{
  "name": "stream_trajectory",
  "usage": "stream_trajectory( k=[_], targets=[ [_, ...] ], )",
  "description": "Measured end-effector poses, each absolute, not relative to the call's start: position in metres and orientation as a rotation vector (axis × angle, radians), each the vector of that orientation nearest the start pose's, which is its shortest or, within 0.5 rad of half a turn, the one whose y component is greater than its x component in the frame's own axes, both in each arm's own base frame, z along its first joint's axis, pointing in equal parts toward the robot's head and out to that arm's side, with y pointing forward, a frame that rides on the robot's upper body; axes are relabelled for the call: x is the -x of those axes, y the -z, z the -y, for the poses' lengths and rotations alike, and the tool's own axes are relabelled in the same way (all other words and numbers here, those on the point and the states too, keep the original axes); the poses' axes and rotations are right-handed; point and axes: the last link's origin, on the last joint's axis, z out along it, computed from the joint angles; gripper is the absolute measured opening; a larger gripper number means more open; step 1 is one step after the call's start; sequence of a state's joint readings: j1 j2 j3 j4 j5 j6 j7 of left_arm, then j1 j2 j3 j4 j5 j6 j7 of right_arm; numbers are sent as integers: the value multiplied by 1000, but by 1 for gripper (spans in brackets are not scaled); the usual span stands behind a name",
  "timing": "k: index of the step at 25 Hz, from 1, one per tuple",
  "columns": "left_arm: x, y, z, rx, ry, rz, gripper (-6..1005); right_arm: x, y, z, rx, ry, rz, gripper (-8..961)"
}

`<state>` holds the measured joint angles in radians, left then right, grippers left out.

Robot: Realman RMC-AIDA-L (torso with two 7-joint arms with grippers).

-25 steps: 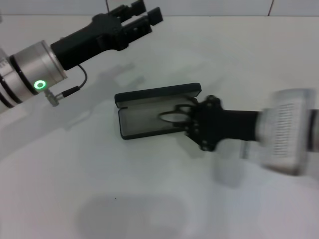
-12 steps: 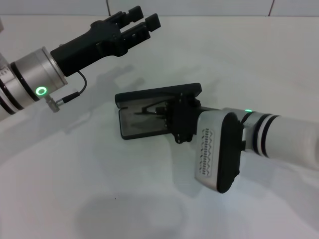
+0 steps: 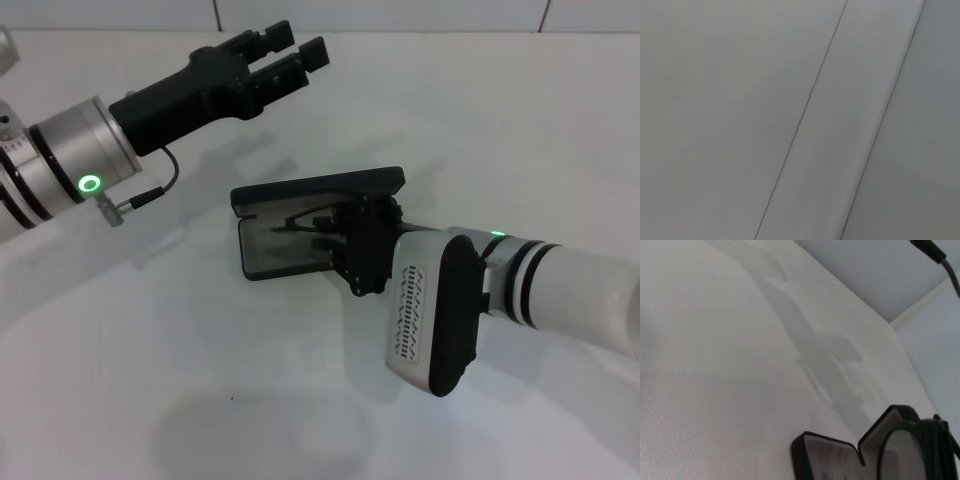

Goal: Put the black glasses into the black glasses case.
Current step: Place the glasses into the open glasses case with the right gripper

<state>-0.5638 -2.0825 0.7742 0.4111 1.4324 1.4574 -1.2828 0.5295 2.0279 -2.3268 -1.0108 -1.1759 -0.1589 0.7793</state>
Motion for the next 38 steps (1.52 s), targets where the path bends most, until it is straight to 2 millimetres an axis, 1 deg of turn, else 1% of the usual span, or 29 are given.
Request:
stream_trajectory(
  k=[4, 10, 15, 23, 27, 30, 34, 38],
  targets=[
    [232, 3, -358, 2316, 1237, 735, 695, -151, 152, -324, 2472, -33, 650, 193],
    [236, 4, -357, 2307, 1230, 759, 695, -150, 150, -319, 2472, -68, 600, 195],
    [235, 4, -358, 2312, 1228, 757, 695, -145, 150, -318, 2477, -101, 566, 196],
    [235, 5, -358, 2337, 1211, 765, 694, -145, 152, -317, 2461, -82, 519, 198],
    [235, 4, -358, 2337, 1208, 764, 694, -146, 152, -316, 2477, -111, 433, 199],
    [237, 4, -358, 2335, 1205, 766, 694, -142, 152, -318, 2473, -123, 382, 200],
    [237, 4, -358, 2335, 1205, 766, 694, -137, 153, -319, 2424, -69, 391, 201],
    [237, 4, -358, 2337, 1204, 765, 694, -133, 158, -315, 2432, -58, 410, 203]
  ],
)
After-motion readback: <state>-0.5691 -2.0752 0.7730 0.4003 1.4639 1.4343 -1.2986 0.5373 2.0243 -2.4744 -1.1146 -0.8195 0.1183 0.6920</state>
